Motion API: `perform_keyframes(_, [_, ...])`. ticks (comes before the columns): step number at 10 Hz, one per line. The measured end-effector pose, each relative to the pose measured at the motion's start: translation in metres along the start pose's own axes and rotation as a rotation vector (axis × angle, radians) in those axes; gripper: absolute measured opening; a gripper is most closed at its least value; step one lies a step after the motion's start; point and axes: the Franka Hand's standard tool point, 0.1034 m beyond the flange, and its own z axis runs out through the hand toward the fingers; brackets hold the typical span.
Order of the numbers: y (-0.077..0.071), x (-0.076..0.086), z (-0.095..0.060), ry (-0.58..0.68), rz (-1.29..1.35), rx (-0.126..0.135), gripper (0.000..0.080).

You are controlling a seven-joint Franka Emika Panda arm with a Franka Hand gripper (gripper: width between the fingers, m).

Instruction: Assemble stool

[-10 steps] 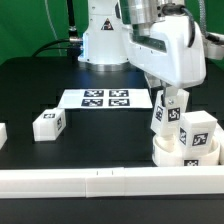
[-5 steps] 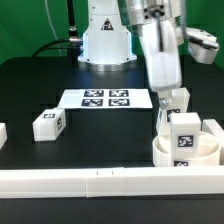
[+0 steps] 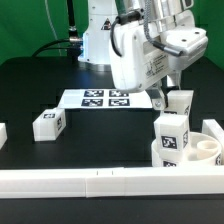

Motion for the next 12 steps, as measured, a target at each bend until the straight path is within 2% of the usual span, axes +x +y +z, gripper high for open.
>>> perform_keyframes(1, [0.0, 0.0, 0.0, 0.0, -0.004, 0.0, 0.0388])
perform_keyframes(2, [0.001, -0.001, 0.0, -0.001, -0.026, -0.004, 0.0388])
perform_keyframes(3, [0.002, -0.005, -0.003, -0.005, -0.063, -0.023, 0.0539])
perform_keyframes(4, [0.002, -0.011, -0.007, -0.014, -0.094, -0.037, 0.0626])
perform_keyframes(6, [0.003, -0.022, -0.018, -0.034, -0.199, -0.038, 0.0645])
perform_keyframes(8, [0.003, -0.019, -0.015, -0.03, -0.252, -0.039, 0.0648])
perform_keyframes(9, [0.005, -0.019, -0.015, -0.026, -0.386, -0.048, 0.0648])
perform_keyframes(10, [0.01, -0.019, -0.014, -0.018, -0.551, -0.069, 0.0648])
perform_keyframes(12, [0.015, -0.025, -0.015, -0.003, -0.794, -0.083, 0.0648])
